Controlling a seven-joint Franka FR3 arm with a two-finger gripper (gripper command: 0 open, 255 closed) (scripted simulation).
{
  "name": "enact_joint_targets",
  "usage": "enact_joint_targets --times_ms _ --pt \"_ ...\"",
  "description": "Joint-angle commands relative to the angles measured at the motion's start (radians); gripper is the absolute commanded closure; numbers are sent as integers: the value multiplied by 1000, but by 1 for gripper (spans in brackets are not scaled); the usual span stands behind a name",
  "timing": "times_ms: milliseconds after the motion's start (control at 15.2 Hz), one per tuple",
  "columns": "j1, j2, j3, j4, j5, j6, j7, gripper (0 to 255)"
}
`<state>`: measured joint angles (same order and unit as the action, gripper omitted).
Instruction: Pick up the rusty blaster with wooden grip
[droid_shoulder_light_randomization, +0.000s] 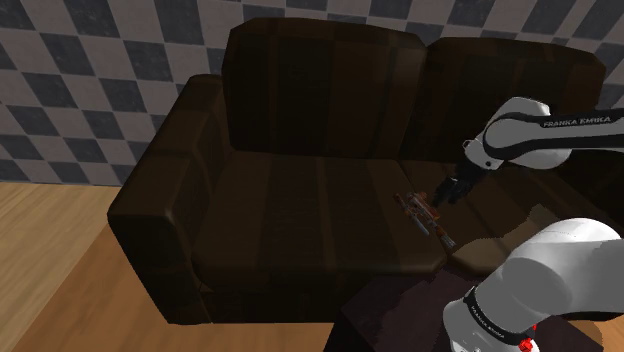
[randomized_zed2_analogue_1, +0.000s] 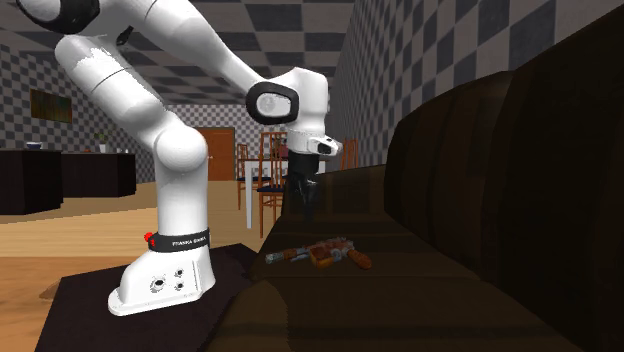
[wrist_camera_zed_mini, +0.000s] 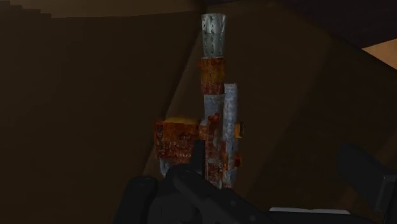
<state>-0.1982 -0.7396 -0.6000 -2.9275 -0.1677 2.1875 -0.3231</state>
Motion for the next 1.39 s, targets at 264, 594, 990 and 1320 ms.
enact_joint_targets --times_ms 264,594,990,1320 --pt "94 207 -250 -54 84 290 -174 0" --pt "198 306 -345 -62 148 400 -247 0" --pt "248 341 -389 -62 180 436 -279 255" --pt "247 341 -388 -62 180 436 -278 255"
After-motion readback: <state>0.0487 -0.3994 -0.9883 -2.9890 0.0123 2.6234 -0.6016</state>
